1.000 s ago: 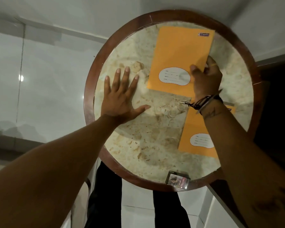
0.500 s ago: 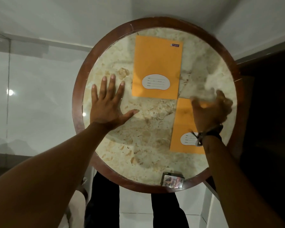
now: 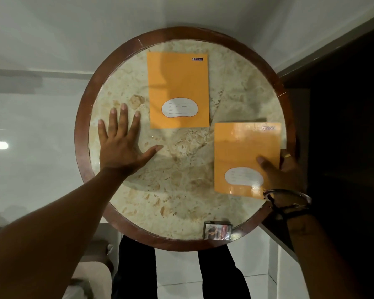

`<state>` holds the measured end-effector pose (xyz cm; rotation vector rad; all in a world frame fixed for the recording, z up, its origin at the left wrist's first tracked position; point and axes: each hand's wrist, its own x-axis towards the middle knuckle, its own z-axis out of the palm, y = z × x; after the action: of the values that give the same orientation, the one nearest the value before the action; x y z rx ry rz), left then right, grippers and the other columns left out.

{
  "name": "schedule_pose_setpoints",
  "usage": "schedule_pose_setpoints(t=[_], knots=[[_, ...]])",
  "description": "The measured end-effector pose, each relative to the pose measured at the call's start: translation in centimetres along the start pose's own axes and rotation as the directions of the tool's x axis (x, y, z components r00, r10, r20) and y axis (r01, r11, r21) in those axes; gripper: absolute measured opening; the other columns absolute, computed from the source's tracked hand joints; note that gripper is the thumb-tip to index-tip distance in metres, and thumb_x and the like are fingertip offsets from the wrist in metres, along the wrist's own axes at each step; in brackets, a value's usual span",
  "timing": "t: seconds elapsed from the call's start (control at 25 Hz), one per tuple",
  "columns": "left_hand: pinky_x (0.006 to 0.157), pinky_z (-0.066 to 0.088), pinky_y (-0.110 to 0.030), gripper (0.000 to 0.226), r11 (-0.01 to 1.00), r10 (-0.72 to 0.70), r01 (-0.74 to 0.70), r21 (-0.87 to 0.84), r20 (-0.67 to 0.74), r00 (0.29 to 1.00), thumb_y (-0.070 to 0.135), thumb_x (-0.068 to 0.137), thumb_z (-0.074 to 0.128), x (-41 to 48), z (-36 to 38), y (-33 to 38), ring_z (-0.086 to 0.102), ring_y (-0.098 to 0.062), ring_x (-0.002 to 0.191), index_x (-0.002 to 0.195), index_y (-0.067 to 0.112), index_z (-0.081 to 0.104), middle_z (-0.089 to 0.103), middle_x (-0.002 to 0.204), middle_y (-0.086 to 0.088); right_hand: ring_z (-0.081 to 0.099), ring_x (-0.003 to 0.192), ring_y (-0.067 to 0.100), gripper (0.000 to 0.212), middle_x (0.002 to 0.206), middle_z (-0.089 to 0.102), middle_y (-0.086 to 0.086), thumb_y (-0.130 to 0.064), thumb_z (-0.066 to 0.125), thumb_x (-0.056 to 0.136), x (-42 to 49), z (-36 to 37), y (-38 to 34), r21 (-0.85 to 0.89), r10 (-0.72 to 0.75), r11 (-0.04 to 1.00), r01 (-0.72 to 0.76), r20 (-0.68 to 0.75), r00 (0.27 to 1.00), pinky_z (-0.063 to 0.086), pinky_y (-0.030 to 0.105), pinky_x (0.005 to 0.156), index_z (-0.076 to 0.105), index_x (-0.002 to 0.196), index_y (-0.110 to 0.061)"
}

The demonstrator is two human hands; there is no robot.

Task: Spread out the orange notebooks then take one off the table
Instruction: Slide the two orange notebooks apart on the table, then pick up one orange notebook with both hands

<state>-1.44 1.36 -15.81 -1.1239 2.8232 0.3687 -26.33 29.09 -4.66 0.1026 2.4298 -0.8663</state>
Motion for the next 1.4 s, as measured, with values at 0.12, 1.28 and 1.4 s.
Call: schedule_pose_setpoints(t=[0.12,1.28,1.4], knots=[[0.125,0.007,-0.066,0.109,1.000,0.014,-0.014,-0.006,-0.004,1.000,0.094,0.086,0.029,0.0,0.0,0.0,0.007,-0.039,0.162,0.167,0.021,0.020,0.007,0.176,-0.014,0.069,0.099,0.033,0.030,0.108,0.072,0.013,-0.016,0.068,0.090,0.1,-1.1,-3.2,0.106,-0.168,0.981,0.161,0.058,0.984,0.058,0.049,0.087,0.063,0.118,-0.009],[0.090,0.058,-0.039,0.044,0.309,-0.509,0.068,-0.948,-0.105,0.855,0.067,0.091,0.061,8.2,-6.6,10.8,0.064,-0.009,0.101,0.115,0.031,0.048,0.062,0.112,0.010,0.071,0.089,0.008,0.044,0.100,0.073,-0.007,-0.042,0.075,0.079,1.9,13.0,-13.7,0.452,-0.426,0.819,0.354,0.067,0.902,0.058,0.027,0.077,0.059,0.110,-0.015],[0.085,0.049,-0.023,0.040,0.401,-0.328,-0.284,-0.871,-0.426,0.843,0.053,0.105,0.054,1.3,-4.5,11.1,0.055,0.004,0.103,0.124,0.020,0.043,0.051,0.116,0.030,0.063,0.107,-0.007,0.041,0.114,0.065,-0.026,-0.029,0.066,0.088,-2.9,11.0,-7.8,0.501,-0.643,0.655,0.565,-0.023,0.765,0.051,0.012,0.086,0.046,0.124,-0.036]])
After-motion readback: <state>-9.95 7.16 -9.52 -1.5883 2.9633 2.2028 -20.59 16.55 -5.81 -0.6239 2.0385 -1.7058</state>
